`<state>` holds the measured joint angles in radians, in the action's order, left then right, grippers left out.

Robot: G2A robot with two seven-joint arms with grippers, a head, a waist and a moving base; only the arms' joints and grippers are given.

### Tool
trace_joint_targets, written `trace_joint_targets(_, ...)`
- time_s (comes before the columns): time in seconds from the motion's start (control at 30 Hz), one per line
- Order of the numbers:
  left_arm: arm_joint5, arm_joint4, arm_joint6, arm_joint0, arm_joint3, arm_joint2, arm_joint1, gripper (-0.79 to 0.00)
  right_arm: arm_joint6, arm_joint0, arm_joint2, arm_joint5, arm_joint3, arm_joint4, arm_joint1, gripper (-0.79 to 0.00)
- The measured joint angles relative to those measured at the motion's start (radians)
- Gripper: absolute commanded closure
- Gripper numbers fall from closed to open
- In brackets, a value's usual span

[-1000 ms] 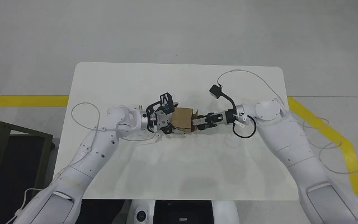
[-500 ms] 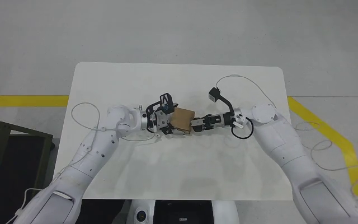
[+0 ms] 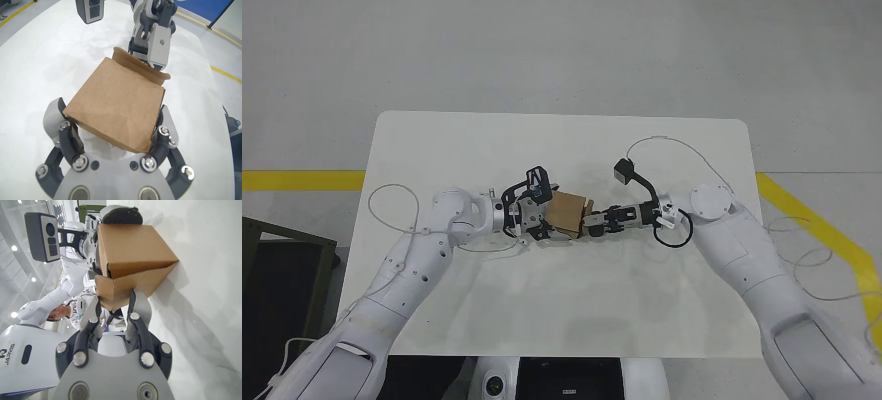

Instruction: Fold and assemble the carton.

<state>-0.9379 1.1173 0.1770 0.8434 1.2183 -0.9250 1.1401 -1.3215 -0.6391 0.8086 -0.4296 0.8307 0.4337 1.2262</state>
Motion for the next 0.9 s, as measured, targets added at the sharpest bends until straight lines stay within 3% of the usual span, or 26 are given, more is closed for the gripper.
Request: trace_joint_targets(0.9, -0.001, -0.005, 0.007, 0.009, 0.009, -0.012, -0.003, -0.785, 0.03, 0.038, -0.012, 0.098, 0.059, -0.148, 0.005, -0.259)
